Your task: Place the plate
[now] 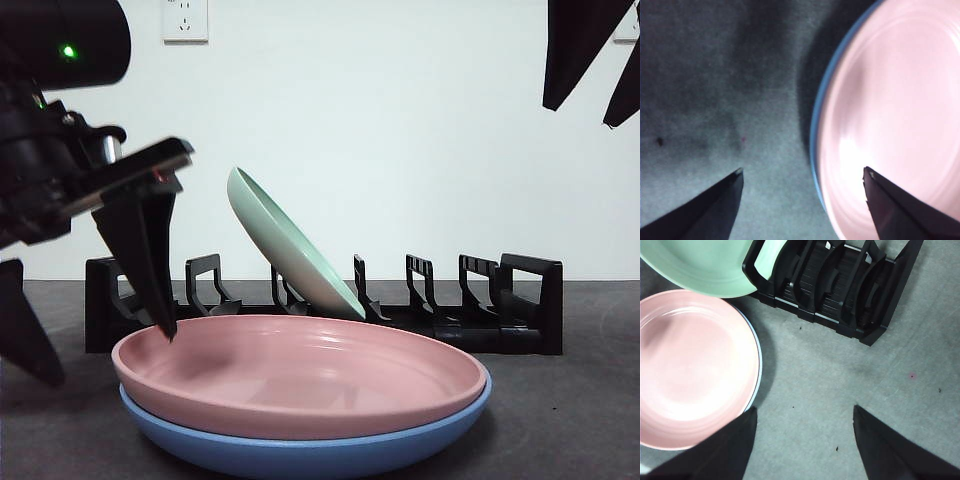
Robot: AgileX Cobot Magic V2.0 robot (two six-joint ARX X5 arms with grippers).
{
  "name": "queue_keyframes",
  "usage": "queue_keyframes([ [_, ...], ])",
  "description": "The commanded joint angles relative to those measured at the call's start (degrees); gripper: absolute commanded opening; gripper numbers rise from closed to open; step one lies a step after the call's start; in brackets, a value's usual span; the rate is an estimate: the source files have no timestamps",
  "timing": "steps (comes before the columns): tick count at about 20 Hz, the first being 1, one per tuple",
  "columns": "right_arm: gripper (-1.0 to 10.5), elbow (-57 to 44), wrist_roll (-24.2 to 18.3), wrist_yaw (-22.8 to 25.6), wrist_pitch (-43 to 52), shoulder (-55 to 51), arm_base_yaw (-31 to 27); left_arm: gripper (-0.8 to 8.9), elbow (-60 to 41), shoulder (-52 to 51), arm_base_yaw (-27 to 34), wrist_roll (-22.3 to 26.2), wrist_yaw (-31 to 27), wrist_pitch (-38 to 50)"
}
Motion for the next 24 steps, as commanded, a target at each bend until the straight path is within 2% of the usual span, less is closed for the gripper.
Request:
queue_keyframes([
  [1, 3.0, 0.5, -0.8, 0.0, 0.5, 0.5, 0.3, 3.71, 1.5, -3.7, 0.3, 3.4, -0.3, 0.3],
  [5, 3.0, 0.5, -1.1, -1.4, 1.1, 0.5, 0.3, 3.71, 1.5, -14.9, 3.4, 8.0, -0.3, -2.4],
  [9, 3.0, 0.5, -2.1, -10.8, 7.7, 0.5, 1.0, 3.71, 1.5, -27.1, 9.5, 11.0, -0.3, -11.6],
  [12, 3.0, 0.6, 0.8, -13.6, 13.2, 1.0, 2.3, 3.71, 1.5, -35.1, 13.7, 12.6, -0.3, -20.5],
  [17, 3.0, 6.1, 1.8, -13.9, 14.0, 7.5, 5.4, 3.72, 1.5, -43.3, 17.6, 13.5, -1.5, -29.6],
  [24, 2.8, 26.1, 1.7, -13.0, 8.4, 26.6, 11.6, 3.72, 1.5, -43.9, 18.1, 13.3, -1.6, -30.8],
])
